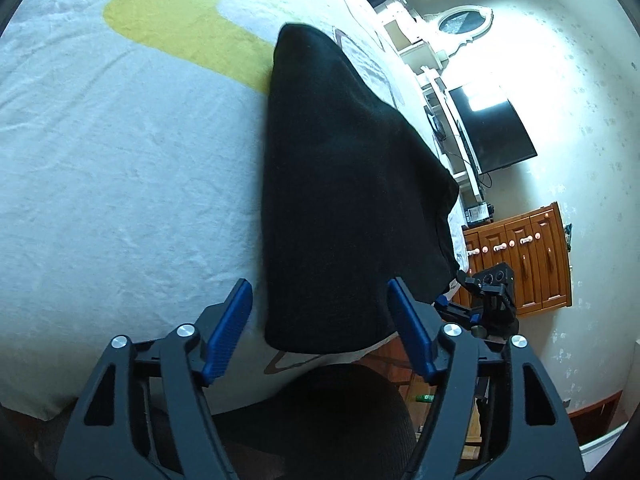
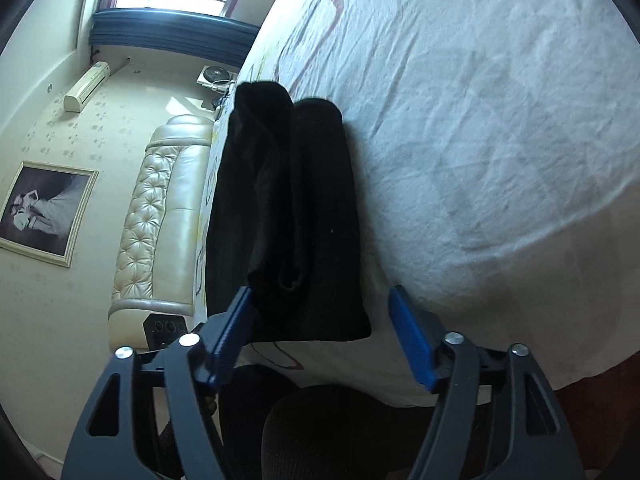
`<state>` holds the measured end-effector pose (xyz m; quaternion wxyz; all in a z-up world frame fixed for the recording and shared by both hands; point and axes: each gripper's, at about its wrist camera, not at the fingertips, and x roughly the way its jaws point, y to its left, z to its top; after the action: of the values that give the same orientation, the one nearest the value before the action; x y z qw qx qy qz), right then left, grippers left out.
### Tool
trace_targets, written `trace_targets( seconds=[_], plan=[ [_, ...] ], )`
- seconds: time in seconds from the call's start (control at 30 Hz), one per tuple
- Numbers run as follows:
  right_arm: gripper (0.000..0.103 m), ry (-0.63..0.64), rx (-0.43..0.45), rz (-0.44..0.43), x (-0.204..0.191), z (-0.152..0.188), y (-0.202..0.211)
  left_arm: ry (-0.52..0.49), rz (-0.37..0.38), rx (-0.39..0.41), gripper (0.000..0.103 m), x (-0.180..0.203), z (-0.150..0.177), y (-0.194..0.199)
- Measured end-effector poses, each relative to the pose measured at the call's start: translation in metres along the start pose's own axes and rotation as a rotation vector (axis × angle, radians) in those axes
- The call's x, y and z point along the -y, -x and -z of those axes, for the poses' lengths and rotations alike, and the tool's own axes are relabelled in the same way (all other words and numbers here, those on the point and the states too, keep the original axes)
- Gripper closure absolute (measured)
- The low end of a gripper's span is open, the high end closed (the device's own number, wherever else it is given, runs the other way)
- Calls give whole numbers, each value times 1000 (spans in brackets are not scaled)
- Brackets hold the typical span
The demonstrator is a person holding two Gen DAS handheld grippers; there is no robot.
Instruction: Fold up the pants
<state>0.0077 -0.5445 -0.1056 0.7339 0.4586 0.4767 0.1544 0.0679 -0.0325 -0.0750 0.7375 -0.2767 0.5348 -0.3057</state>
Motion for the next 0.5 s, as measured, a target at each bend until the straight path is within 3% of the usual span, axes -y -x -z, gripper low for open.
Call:
trace_targets(
  seconds=[0.1, 0.3, 0.5],
  plan=[
    [22, 66, 50, 49, -11, -15, 6, -34, 13, 45, 15, -9, -21, 14],
    [22, 120, 52, 49, -25, -71, -37, 6, 9, 29, 15, -25, -74, -18],
    [22, 103, 40, -13, -27, -106, -69, -21, 34, 44, 15, -9, -109, -56]
  ],
)
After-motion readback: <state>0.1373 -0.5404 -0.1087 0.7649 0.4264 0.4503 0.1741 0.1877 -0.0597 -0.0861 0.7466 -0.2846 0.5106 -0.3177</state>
